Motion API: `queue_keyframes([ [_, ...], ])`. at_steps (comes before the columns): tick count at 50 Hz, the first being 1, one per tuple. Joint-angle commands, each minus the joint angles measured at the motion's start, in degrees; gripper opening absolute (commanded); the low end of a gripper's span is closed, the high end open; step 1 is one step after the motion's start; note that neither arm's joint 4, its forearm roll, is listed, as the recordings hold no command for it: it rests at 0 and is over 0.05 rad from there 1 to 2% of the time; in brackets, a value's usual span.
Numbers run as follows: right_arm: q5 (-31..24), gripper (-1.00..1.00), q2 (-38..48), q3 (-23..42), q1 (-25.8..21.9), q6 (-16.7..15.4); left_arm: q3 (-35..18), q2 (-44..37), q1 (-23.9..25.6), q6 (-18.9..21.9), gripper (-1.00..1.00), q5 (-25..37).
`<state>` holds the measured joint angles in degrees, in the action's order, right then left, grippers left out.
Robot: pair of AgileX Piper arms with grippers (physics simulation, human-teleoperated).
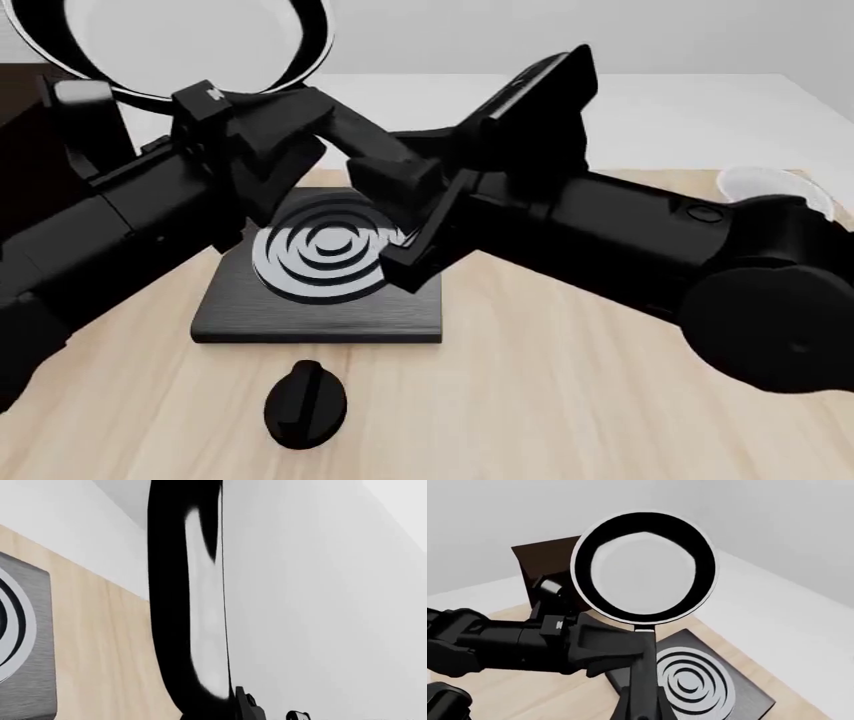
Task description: Put the frying pan on the cabinet shelf.
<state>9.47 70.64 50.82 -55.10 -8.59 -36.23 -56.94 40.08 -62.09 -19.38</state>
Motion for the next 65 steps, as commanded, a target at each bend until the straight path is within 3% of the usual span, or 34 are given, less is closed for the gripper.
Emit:
queue_keyframes([
  [1, 1.1, 1.0, -3.5, 0.6, -1.3, 1.0, 0.6, -1.2, -4.1, 2.5, -1.0, 1.7],
  [20, -1.0, 1.0, -4.6, 1.6, 0.0, 0.9, 1.2, -0.4, -4.6, 3.1, -1.0, 1.5],
  [35, -4.2, 1.0, -8.2, 2.6, 1.2, 2.7, 1.8, -0.2, -5.6, 3.0, -1.0, 0.9],
  [41, -5.3, 1.0, -11.2, 1.6, 4.8, 4.6, 0.5, 0.3, -6.3, 3.7, -1.0, 2.5],
  [51, -8.4, 1.0, -19.3, -0.7, 10.1, 4.9, 1.3, 1.7, -9.1, 3.1, -1.0, 2.4],
  [56, -9.8, 1.0, -22.6, -2.9, 12.7, 4.4, 2.5, 2.3, -10.8, 2.5, -1.0, 1.6],
  [65, -10.2, 1.0, -31.1, -10.1, 19.9, 6.4, 4.9, 4.0, -14.9, 0.8, -1.0, -0.6],
])
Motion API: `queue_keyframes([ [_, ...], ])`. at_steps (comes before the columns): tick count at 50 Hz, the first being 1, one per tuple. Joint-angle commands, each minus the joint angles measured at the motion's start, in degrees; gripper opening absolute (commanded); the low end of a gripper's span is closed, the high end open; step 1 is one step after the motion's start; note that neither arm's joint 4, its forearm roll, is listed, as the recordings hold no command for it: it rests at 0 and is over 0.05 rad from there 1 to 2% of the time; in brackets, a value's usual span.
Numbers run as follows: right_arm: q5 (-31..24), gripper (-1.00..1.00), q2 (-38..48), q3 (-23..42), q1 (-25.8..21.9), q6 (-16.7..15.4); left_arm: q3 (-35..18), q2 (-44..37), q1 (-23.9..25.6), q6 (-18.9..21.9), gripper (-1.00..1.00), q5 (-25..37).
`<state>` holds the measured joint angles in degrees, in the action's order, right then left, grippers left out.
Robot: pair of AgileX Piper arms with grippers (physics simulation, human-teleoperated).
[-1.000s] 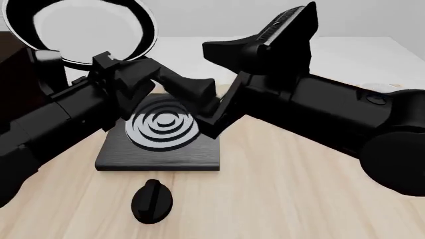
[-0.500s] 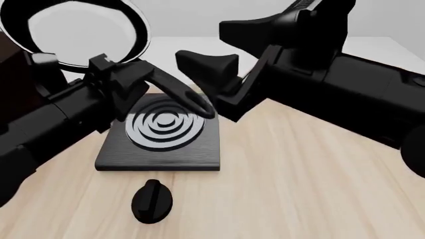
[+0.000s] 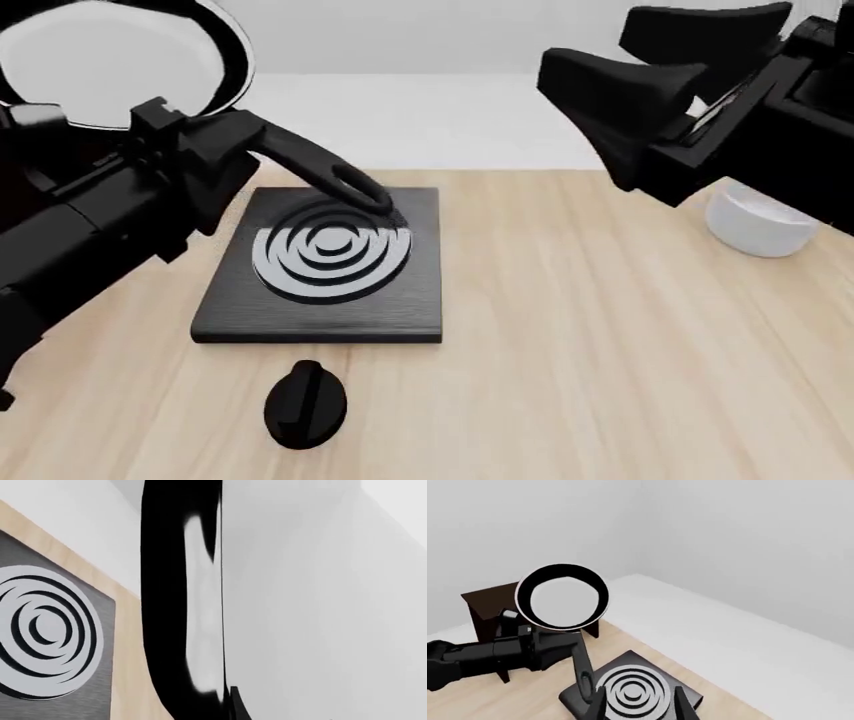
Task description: Put the frying pan on the cabinet shelf.
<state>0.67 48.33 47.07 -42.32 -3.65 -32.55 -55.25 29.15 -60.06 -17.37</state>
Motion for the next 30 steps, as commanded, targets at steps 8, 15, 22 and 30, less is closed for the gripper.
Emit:
queue_keyframes([
  [8, -3.8, 1.0, -15.2, -9.7, 10.9, 2.7, 3.4, 3.5, -6.6, -4.0, -1.0, -4.8],
  [15, -5.8, 1.0, -19.7, -13.1, 12.4, 2.3, 5.5, 5.2, -10.6, -7.5, -1.0, -6.9],
  [22, -5.3, 1.0, -21.5, -16.6, 13.7, 3.5, 6.1, 6.7, -13.9, -9.1, -1.0, -6.4],
  [30, -6.7, 1.0, -25.7, -20.4, 16.6, 3.7, 1.5, 6.1, -18.4, -4.4, -1.0, -1.3],
])
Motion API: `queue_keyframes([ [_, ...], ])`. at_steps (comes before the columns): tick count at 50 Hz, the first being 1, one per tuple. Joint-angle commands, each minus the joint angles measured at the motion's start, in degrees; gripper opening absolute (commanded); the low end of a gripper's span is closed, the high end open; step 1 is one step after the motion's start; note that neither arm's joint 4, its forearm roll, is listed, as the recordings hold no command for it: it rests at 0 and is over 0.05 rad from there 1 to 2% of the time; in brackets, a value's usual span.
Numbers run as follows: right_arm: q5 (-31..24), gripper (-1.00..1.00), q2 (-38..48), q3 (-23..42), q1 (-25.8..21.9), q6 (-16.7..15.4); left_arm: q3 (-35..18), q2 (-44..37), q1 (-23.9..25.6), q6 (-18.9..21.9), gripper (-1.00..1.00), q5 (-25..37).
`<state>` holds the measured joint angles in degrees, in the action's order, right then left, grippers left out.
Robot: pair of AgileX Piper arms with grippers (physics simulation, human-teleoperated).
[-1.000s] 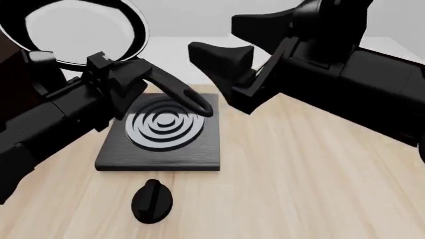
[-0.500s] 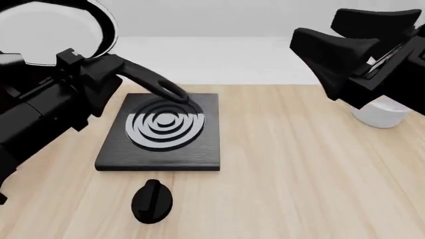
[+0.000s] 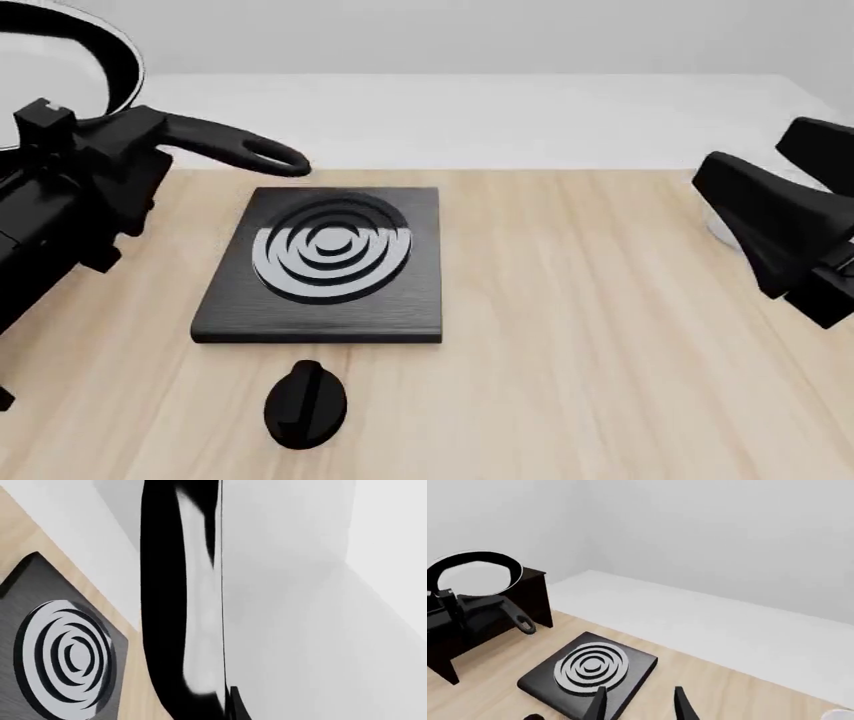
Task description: Put the frying pan on the cabinet shelf.
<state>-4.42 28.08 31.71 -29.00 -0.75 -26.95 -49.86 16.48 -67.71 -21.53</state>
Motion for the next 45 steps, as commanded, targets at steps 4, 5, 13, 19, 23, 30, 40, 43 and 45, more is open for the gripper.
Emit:
queue_keyframes([
  [4, -3.0, 1.0, -8.0, -6.9, 4.6, 1.5, -4.6, -2.3, -6.6, -0.2, -1.0, -0.1],
  [5, -3.4, 1.0, -8.6, -7.4, 4.9, 1.5, -5.3, -2.9, -7.2, -0.1, -1.0, -0.1],
  [13, -6.0, 1.0, -12.1, -9.1, 6.6, 2.1, -6.8, -6.1, -10.2, -3.0, -1.0, -2.9],
  [19, -7.0, 1.0, -12.7, -8.9, 6.8, 2.3, -8.4, -8.0, -12.4, -2.5, -1.0, -2.7],
  [23, -7.1, 1.0, -12.8, -8.7, 6.9, 2.4, -9.3, -9.1, -13.5, -2.7, -1.0, -2.7],
  [30, -6.4, 1.0, -12.5, -9.0, 6.9, 2.5, -10.7, -12.4, -16.3, -4.0, -1.0, -4.6],
  [40, -5.6, 1.0, -13.5, -11.5, 7.4, 2.6, -16.7, -15.1, -19.8, 0.1, -1.0, 0.2],
  [43, -5.4, 1.0, -13.7, -12.3, 7.5, 2.5, -17.3, -16.7, -20.2, -1.7, -1.0, -0.9],
  [45, -4.6, 1.0, -13.3, -13.1, 7.1, 2.4, -18.1, -17.6, -20.9, -1.8, -1.0, -0.9],
])
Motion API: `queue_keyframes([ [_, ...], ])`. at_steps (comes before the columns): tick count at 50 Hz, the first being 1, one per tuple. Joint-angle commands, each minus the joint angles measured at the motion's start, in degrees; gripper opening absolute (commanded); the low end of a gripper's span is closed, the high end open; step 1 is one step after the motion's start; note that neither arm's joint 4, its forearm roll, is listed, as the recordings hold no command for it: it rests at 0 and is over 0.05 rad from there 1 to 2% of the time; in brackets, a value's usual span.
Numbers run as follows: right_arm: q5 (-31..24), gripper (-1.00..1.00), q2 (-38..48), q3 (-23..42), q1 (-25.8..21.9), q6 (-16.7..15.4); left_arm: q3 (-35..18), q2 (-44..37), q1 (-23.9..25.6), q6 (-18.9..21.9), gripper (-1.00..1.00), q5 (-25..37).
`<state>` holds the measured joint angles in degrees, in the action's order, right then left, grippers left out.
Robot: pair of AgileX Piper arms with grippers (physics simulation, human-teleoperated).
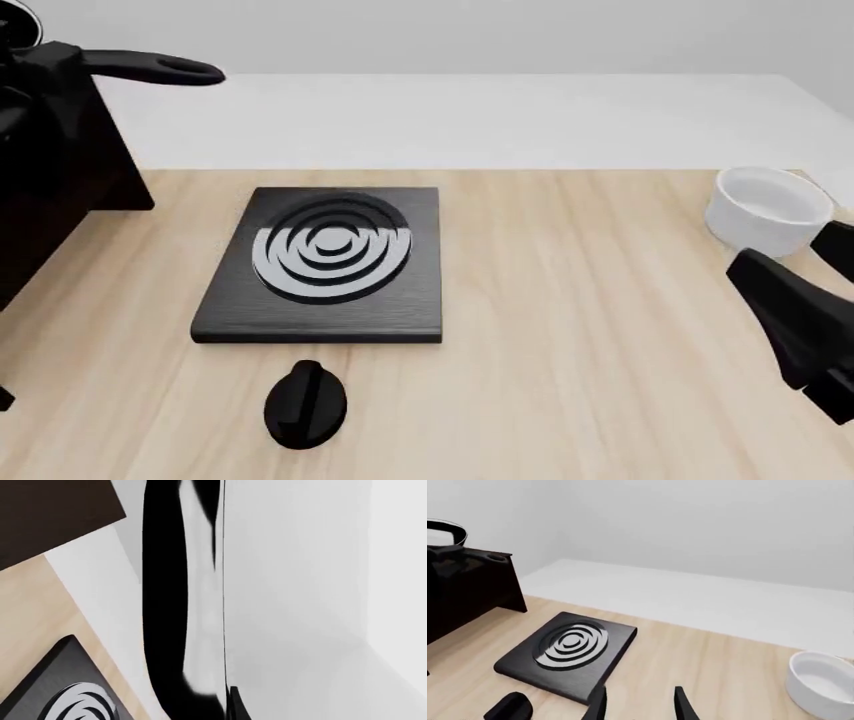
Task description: Put the frying pan on the cabinet shelf.
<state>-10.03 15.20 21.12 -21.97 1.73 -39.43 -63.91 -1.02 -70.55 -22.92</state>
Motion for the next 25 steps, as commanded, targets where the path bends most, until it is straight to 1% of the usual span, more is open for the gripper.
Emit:
queue_keyframes([
  [1, 1.5, 1.0, -0.1, -2.9, 0.2, -0.4, -5.5, -3.9, -3.7, 0.4, -1.0, -0.1],
  [3, 1.9, 1.0, 0.1, -3.1, 0.3, 0.0, -4.8, -4.4, -3.8, -0.5, -1.0, -1.4],
  [6, 2.0, 1.0, 0.4, -3.1, 0.3, 0.0, -4.7, -5.2, -4.5, -0.6, -1.0, -2.1],
  [8, 1.9, 1.0, 0.5, -2.9, 0.4, 0.2, -4.1, -6.1, -5.1, -1.7, -1.0, -3.6],
  [12, 1.7, 1.0, 0.7, -2.8, 0.2, 0.4, -4.6, -6.0, -6.0, -0.7, -1.0, -3.6],
  [14, 1.9, 1.0, 1.1, -3.0, 0.0, 0.1, -5.0, -6.9, -6.7, -1.6, -1.0, -4.0],
  [17, 2.0, 1.0, 1.5, -2.8, -0.1, -0.2, -5.1, -6.9, -7.3, -1.9, -1.0, -4.3],
  [22, 0.9, 1.0, 1.4, -1.9, 0.3, 0.0, -3.6, -8.3, -9.4, -4.3, -1.0, -7.8],
  [25, 1.0, 1.0, 1.8, -2.0, 0.3, -0.2, -2.6, -8.5, -9.9, -4.6, -1.0, -8.9],
])
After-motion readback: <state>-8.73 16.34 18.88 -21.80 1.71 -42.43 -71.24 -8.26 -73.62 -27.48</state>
